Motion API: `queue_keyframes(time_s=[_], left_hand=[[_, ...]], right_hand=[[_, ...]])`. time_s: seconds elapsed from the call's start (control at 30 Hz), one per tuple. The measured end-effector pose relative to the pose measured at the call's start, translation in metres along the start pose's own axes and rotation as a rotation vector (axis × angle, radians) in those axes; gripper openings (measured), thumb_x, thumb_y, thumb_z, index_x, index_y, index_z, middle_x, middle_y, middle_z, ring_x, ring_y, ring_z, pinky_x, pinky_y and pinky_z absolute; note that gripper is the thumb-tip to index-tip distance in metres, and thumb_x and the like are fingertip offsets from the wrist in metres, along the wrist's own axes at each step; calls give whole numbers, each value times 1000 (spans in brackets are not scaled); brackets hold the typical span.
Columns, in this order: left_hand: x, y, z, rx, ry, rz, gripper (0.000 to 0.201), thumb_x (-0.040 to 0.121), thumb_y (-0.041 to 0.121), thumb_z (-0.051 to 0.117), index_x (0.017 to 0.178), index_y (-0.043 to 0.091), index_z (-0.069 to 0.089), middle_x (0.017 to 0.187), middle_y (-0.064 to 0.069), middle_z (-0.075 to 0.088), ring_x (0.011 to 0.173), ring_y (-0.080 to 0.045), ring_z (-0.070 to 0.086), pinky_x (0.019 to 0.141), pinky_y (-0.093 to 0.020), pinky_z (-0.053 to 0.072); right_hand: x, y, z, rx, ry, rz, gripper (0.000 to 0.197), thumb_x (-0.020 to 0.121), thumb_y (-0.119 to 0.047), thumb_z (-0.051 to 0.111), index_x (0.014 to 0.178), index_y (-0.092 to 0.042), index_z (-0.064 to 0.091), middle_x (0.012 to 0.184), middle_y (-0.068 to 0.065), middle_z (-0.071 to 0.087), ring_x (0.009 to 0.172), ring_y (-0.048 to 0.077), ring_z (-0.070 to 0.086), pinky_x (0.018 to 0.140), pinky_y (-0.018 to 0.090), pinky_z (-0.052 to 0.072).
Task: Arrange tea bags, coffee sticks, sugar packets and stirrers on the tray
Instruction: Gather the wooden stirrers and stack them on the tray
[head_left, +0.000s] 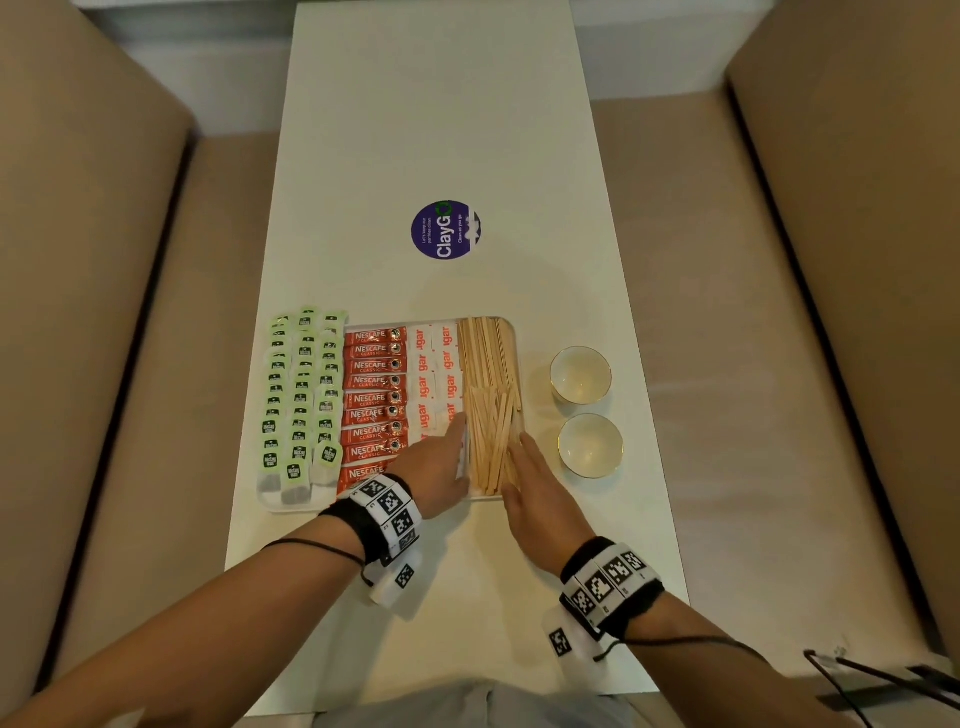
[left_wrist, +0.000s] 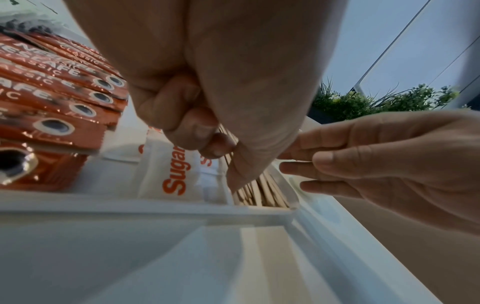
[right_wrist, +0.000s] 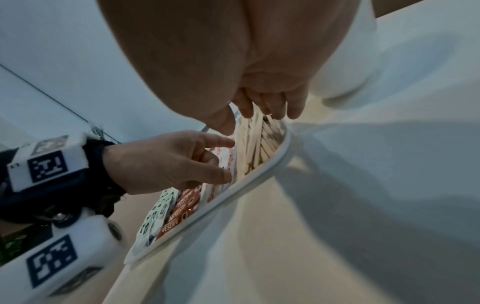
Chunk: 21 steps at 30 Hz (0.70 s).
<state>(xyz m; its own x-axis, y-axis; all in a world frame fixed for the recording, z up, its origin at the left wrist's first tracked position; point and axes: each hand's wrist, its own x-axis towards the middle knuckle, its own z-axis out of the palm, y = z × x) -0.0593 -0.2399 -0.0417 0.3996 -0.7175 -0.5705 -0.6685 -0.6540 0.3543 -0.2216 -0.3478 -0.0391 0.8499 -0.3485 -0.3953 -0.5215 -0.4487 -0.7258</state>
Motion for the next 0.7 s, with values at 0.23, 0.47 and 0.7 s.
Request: queue_keyframes(time_s=[0.23, 0.47, 0.7], left_hand=[[-2, 6, 2, 41, -56, -15, 100, 94, 40, 64, 159, 19, -9, 104, -9, 67, 79, -19, 61, 72, -33, 55], [-2, 10, 5, 31, -63, -65, 98, 96, 42, 62, 159, 16, -9, 111, -11, 67, 89, -21, 66, 78, -32, 54], [-2, 20, 4, -51, -81, -75, 88, 97, 31, 57, 158, 16, -5, 107, -11, 67, 81, -20, 64, 73, -32, 53]], right_hand=[[-3, 13, 7, -93, 40, -30, 58, 105, -17, 40, 159, -10, 20, 168, 9, 14, 154, 23, 16, 126, 30, 13], [0, 25, 13, -239, 6, -69, 53, 104, -19, 38, 156, -10, 28, 163, 8, 28, 151, 31, 22, 126, 45, 16], [-7, 14, 0, -170, 2, -62, 54, 108, -15, 36, 159, -9, 20, 168, 5, 13, 156, 22, 5, 110, 10, -17]])
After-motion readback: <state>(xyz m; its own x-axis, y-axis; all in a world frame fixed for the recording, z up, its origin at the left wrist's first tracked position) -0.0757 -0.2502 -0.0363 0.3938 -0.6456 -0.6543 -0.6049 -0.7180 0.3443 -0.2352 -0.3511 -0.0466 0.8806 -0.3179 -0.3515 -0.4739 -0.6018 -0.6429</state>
